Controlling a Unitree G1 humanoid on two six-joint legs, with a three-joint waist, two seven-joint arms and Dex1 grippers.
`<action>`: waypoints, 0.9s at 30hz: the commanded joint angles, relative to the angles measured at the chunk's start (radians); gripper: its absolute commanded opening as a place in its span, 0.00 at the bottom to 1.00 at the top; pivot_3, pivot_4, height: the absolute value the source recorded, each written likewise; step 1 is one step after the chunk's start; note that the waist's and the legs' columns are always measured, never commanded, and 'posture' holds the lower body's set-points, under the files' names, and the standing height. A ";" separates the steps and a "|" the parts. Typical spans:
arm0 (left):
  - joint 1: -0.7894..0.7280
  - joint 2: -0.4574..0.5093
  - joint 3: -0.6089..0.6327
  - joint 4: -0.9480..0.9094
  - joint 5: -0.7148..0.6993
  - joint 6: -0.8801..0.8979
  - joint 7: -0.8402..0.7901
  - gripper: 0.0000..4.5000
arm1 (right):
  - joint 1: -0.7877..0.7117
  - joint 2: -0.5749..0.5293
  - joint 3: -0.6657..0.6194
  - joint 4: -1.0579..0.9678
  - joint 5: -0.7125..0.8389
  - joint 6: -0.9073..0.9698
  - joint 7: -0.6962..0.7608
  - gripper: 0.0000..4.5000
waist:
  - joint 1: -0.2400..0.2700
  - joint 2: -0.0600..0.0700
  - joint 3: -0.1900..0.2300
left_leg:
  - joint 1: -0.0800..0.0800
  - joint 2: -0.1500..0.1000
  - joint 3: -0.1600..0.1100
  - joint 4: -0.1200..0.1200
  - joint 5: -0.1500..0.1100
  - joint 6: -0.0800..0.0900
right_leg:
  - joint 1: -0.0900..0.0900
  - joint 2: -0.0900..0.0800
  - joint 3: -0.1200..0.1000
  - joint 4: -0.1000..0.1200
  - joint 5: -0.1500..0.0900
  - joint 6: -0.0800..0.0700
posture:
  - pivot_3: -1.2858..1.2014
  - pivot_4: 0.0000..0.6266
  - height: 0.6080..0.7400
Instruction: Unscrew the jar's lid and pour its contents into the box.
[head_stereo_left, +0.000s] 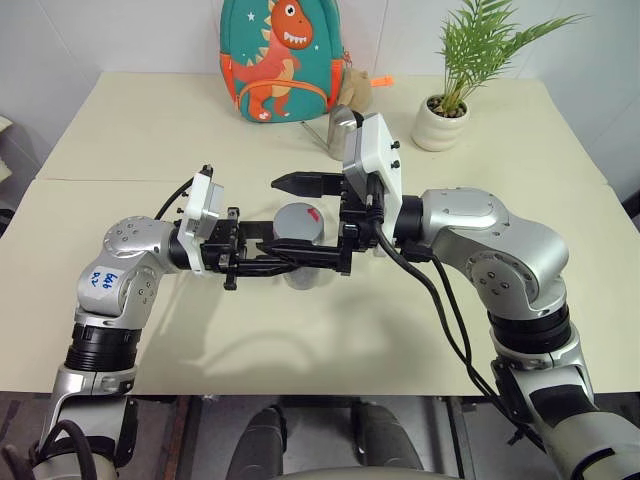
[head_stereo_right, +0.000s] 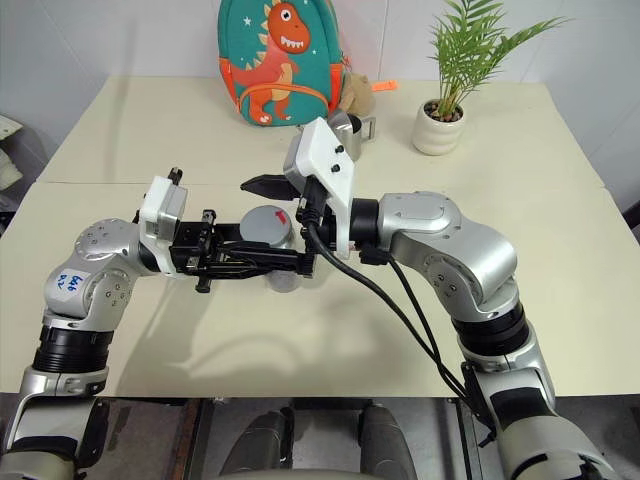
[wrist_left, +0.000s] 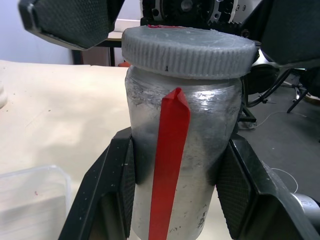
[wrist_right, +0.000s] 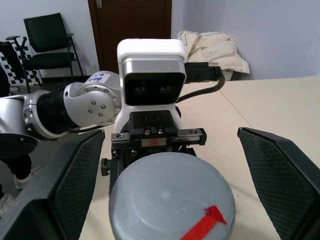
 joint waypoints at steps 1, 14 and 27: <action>0.006 0.004 0.009 -0.045 -0.003 -0.017 -0.003 0.41 | -0.015 -0.006 -0.016 -0.023 -0.005 -0.012 0.008 1.00 | 0.000 0.000 0.000 | 0.000 0.000 0.000 0.000 0.000 0.000 | 0.000 0.000 0.000 0.000 0.000 0.000 | 0.52 0.24 1.00; 0.002 0.010 0.012 -0.055 -0.005 -0.017 -0.007 0.41 | 0.034 -0.090 -0.052 -0.053 -0.008 0.015 -0.010 1.00 | 0.000 0.000 0.000 | 0.000 0.000 0.000 0.000 0.000 0.000 | 0.000 0.000 0.000 0.000 0.000 0.000 | 0.52 0.24 1.00; 0.020 0.017 0.015 -0.070 -0.012 -0.010 0.008 0.41 | 0.054 -0.200 -0.154 -0.085 0.037 0.068 -0.028 1.00 | 0.001 0.000 0.000 | 0.000 0.000 0.000 0.000 0.000 0.000 | 0.000 0.000 0.000 -0.001 0.000 0.000 | 0.52 0.24 1.00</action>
